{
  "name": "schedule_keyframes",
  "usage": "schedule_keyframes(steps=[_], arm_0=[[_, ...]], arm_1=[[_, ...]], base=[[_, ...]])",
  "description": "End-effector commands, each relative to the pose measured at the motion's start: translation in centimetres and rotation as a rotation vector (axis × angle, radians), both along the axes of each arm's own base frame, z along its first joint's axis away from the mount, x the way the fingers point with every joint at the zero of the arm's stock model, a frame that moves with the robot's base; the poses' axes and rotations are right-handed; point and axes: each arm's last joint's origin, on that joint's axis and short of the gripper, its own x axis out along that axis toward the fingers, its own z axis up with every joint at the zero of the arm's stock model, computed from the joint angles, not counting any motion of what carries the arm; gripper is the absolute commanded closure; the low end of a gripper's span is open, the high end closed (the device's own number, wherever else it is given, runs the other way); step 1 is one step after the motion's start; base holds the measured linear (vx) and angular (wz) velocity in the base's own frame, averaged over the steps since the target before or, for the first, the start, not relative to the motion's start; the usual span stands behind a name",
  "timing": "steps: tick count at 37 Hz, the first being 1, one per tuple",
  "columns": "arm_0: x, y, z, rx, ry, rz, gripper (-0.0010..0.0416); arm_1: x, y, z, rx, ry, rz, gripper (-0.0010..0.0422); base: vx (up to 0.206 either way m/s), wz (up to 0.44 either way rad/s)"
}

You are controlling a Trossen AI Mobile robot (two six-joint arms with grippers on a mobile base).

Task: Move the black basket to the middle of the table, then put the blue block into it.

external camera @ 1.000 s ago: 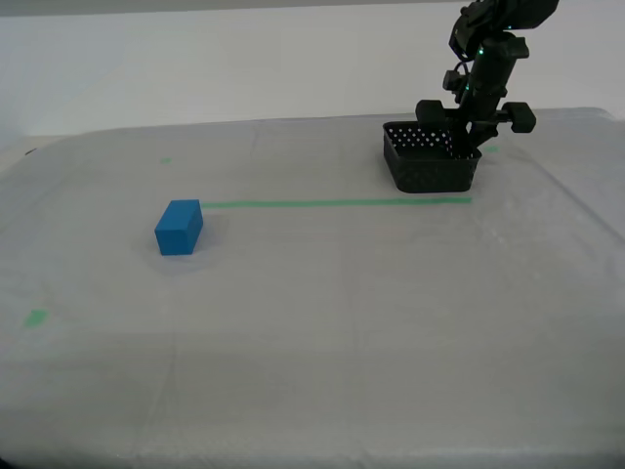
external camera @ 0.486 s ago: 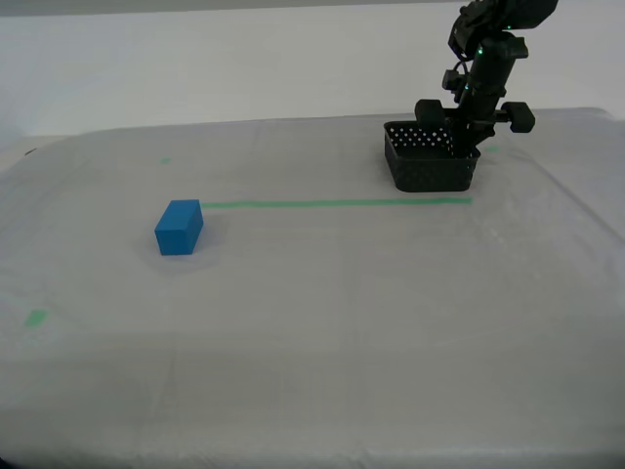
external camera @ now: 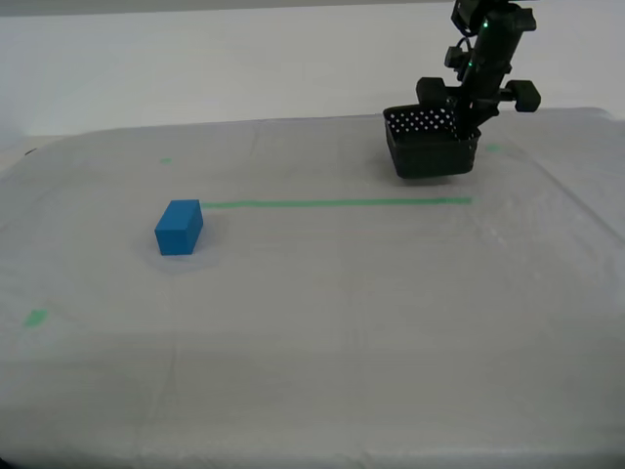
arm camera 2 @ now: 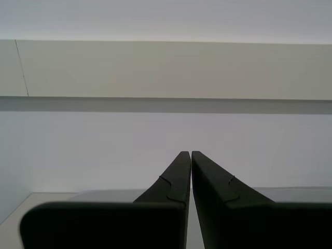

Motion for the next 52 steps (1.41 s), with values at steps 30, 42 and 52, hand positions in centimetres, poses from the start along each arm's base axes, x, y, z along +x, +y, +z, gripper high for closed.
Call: schedule_keyframes(steps=[30, 42, 52], arm_0=[[-3.5, 3.2, 5.7, 0.033, 0.081, 0.020, 0.0406], [-5.5, 7.6, 7.5, 0.055, 0.072, 0.056, 0.0406], [-7.0, 10.9, 8.2, 0.073, 0.062, 0.090, 0.0407]], arm_1=[[0.0, 0.0, 0.1, 0.001, -0.005, 0.000, 0.0412], [0.0, 0.0, 0.1, 0.001, -0.004, 0.001, 0.0412], [0.0, 0.0, 0.1, 0.001, -0.004, 0.001, 0.0412]], base=[[0.000, 0.000], [0.000, 0.000], [0.000, 0.000]])
